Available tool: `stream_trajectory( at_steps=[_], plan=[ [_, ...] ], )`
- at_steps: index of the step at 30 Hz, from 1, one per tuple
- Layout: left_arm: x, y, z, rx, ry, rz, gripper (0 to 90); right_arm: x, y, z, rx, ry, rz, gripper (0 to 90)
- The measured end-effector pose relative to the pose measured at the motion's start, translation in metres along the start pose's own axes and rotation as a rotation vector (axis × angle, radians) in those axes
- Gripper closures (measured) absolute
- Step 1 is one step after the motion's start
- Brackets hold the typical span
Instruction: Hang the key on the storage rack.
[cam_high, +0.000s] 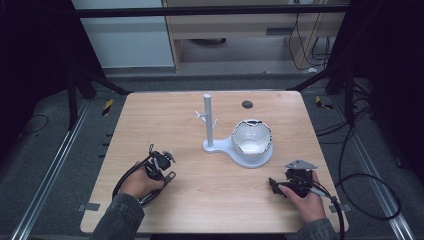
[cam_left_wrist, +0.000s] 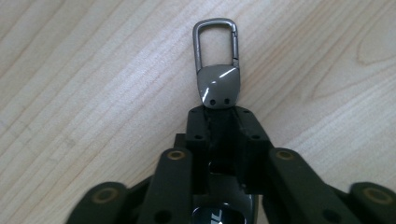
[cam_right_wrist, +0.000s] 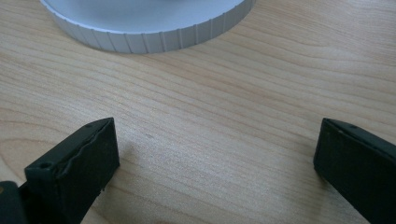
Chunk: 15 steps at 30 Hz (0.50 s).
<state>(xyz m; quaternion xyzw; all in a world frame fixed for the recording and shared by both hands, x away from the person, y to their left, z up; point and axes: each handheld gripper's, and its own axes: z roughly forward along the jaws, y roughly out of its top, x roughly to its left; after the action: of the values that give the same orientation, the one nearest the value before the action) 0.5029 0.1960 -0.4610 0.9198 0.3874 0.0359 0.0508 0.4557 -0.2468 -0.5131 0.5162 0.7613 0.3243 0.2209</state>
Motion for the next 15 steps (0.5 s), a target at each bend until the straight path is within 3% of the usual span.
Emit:
stream_trajectory(
  at_steps=[3, 7, 13, 14, 15],
  plan=[
    [0.001, -0.003, -0.002, 0.000, -0.019, -0.005, 79.7, 0.000, 0.000, 0.000, 0.000, 0.001, -0.001, 0.5],
    [0.002, -0.009, -0.009, -0.029, 0.002, -0.010, 80.1, 0.000, 0.000, 0.000, 0.000, 0.001, -0.002, 0.5],
    [0.006, -0.024, -0.023, -0.155, 0.012, -0.048, 80.3, 0.000, 0.000, 0.000, 0.000, 0.003, -0.003, 0.4],
    [0.006, -0.024, -0.023, -0.155, 0.012, -0.048, 80.3, 0.000, 0.000, 0.000, 0.000, 0.003, -0.003, 0.4],
    [0.004, -0.029, -0.026, -0.187, 0.017, -0.069, 80.3, 0.000, 0.001, 0.001, 0.000, 0.004, -0.006, 0.4]
  ],
)
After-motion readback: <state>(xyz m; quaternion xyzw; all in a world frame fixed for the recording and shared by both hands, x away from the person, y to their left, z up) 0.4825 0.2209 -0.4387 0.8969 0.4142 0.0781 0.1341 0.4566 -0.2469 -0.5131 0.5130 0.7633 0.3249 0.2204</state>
